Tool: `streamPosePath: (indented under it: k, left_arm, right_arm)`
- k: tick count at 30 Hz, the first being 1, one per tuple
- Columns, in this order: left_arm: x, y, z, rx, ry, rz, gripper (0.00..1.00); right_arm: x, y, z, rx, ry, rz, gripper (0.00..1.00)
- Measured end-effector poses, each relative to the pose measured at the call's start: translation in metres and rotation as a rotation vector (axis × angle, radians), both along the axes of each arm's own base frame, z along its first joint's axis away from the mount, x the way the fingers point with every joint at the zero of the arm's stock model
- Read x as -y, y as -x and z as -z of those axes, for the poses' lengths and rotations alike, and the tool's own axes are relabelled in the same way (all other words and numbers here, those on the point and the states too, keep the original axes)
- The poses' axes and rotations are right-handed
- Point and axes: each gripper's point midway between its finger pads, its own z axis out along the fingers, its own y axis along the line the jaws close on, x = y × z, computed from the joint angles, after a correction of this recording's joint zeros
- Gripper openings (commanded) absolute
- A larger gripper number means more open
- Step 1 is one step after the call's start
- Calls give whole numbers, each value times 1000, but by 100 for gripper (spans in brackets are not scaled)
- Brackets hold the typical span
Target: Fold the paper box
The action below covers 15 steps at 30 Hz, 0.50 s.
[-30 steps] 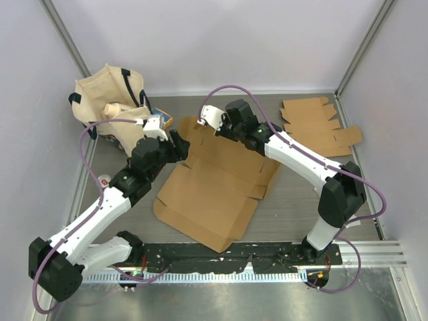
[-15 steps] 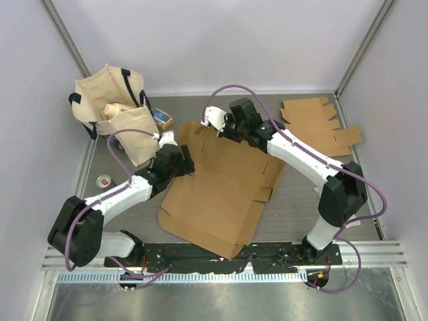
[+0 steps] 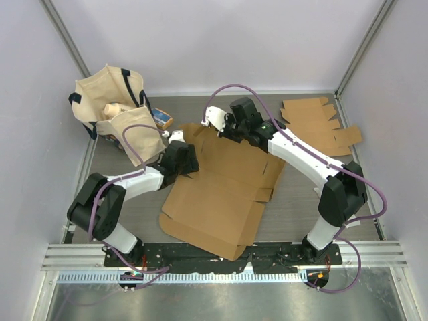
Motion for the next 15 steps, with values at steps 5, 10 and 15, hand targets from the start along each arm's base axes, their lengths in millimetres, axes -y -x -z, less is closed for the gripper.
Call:
streamPosePath:
  k: [5,10,15]
  left_arm:
    - [24,-2,-10,15,104,74,61]
    - [48,5,-14,11,254,128,58]
    - [66,12,-1,-37,366,160,59]
  right_arm:
    - [1,-1,-1,-2,-3,1,2]
    - [0,0,-2,-5,-9,0,2]
    - [-1,1,-2,-11,-17,-2,2]
